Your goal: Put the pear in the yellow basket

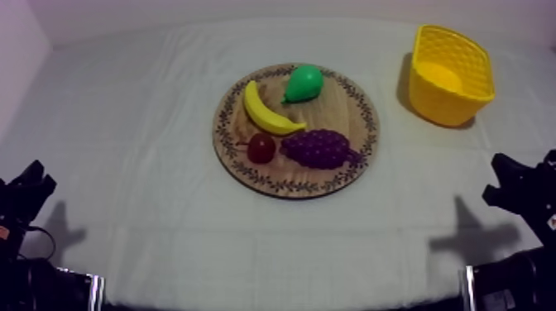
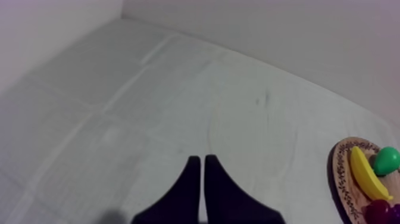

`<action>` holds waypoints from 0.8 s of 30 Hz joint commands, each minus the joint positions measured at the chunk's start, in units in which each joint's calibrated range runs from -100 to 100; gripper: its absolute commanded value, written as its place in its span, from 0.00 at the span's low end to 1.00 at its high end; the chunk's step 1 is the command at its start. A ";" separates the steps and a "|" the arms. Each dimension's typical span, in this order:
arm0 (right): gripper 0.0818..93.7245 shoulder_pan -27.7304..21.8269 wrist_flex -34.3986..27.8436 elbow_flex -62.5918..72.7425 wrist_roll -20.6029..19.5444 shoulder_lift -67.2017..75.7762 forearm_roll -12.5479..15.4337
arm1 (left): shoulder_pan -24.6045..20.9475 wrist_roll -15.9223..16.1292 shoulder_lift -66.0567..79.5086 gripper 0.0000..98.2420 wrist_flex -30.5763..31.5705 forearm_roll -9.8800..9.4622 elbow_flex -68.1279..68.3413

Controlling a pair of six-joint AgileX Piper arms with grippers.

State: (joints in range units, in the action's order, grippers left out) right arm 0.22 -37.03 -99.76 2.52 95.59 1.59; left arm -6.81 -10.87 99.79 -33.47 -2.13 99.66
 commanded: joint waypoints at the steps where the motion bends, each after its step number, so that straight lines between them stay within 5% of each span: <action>1: 0.00 0.09 0.09 -0.02 10.45 0.08 -0.05 | -0.03 0.01 0.04 0.00 0.00 0.01 0.00; 20: 0.00 1.04 -1.59 0.05 6.98 0.08 -1.42 | -0.03 0.01 0.04 0.00 0.00 0.01 0.00; 24: 0.00 2.39 -9.12 7.39 10.24 -2.11 -2.90 | -0.03 0.06 0.04 0.00 0.00 0.01 0.00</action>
State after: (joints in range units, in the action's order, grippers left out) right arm 2.31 -41.87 -97.59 9.75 94.87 -1.45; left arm -6.81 -10.84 99.79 -33.47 -2.13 99.66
